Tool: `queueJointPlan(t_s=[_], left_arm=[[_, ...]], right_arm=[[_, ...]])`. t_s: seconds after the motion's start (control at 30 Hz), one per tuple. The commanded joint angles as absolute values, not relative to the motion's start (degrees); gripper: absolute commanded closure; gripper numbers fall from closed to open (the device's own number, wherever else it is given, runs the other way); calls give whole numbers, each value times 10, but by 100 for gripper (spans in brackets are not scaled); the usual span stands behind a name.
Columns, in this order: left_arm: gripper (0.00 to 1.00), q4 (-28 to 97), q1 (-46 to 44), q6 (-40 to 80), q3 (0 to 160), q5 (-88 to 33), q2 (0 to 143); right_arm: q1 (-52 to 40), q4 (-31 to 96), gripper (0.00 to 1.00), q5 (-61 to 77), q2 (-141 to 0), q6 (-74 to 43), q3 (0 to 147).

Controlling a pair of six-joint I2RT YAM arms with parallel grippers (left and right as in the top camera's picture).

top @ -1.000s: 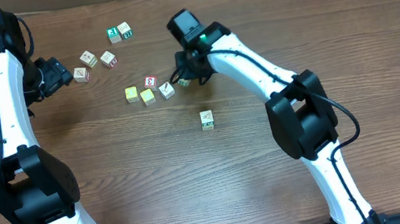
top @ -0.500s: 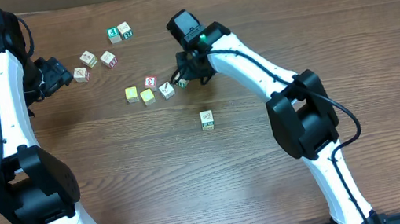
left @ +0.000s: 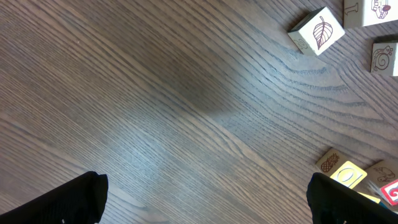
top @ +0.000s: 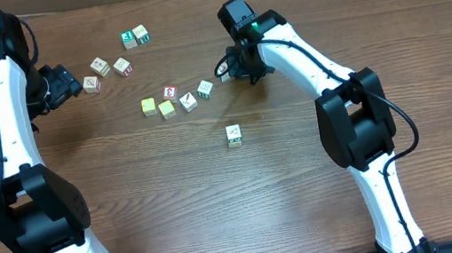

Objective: Form a tower
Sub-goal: 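Move the right gripper to the cluster above the green 4 block, then lower the right gripper onto the X acorn block and close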

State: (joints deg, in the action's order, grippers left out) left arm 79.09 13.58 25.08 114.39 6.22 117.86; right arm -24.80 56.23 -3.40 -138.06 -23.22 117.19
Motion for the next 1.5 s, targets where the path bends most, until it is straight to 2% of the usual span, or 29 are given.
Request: queueJointPlan(t_s=[0.0,0.37,0.77,1.2,1.27,1.33,1.4,1.47], left_arm=[[1,790,135,248,1151,61,1170],[0,790,135,248,1151,61,1170],[1,790,135,248,1151,61,1170],[0,790,135,248,1151,61,1170],[0,790,135,248,1151,61,1170],[0,790,135,248,1151,61,1170],[0,790,135,248,1151,61,1170],[0,790,135,248,1151,61,1170]], right_arm=[[-250,543,75,-41,-1380,-231,1157],[-250,550,76,-38,-1375,-220,1179],[-274,526,72,-20,-1364,-113,1200],[-281,510,72,-18,-1366,-112,1199],[-281,509,71,-18,-1367,-108,1199],[-281,506,64,-12,-1367,-101,1199],[-281,502,64,-12,-1367,-99,1199],[-281,501,59,-12,-1367,-99,1199]])
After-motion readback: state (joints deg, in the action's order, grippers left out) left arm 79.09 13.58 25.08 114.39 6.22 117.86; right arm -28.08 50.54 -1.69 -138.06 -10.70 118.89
